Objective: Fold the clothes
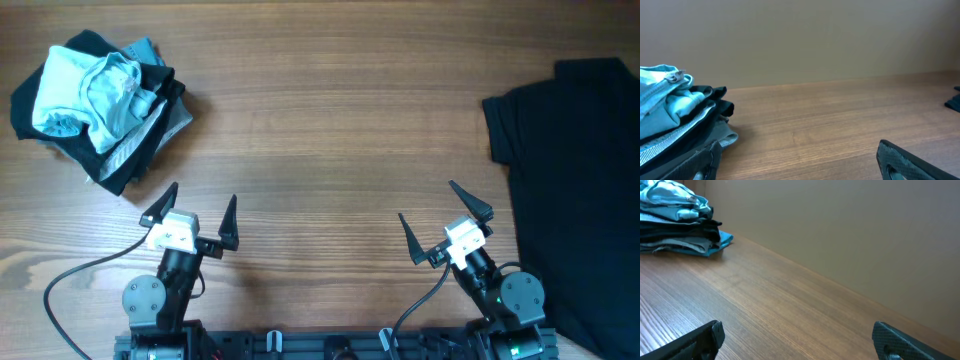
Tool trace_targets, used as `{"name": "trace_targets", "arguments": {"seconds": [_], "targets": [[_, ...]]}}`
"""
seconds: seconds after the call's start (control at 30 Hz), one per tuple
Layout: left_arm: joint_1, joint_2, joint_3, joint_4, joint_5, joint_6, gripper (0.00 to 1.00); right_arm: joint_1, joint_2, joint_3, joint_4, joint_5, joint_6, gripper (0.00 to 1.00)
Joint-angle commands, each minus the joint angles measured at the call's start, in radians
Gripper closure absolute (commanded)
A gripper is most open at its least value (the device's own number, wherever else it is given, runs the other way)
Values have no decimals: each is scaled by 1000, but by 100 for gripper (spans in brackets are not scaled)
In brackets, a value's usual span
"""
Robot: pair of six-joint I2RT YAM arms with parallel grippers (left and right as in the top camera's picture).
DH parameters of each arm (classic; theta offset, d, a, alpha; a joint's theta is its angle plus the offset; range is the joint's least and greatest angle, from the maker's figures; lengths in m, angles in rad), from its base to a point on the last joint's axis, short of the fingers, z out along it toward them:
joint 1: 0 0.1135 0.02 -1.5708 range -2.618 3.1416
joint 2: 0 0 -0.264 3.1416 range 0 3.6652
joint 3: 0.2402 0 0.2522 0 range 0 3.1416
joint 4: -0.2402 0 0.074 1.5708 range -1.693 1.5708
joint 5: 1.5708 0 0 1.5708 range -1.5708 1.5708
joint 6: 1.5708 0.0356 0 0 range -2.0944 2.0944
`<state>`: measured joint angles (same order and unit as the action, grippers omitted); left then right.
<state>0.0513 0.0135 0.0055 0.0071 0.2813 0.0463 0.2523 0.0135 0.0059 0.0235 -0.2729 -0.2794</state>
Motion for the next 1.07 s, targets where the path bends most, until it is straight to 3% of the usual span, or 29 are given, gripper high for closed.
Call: {"name": "trace_targets", "arguments": {"seconds": [0.0, 1.03], "targets": [[-8, -10, 1, -45, -10, -2, 0, -3, -9, -1, 2, -20, -9, 0], [-8, -8, 1, -57, -10, -2, 0, -3, -9, -1, 2, -20, -9, 0]]}}
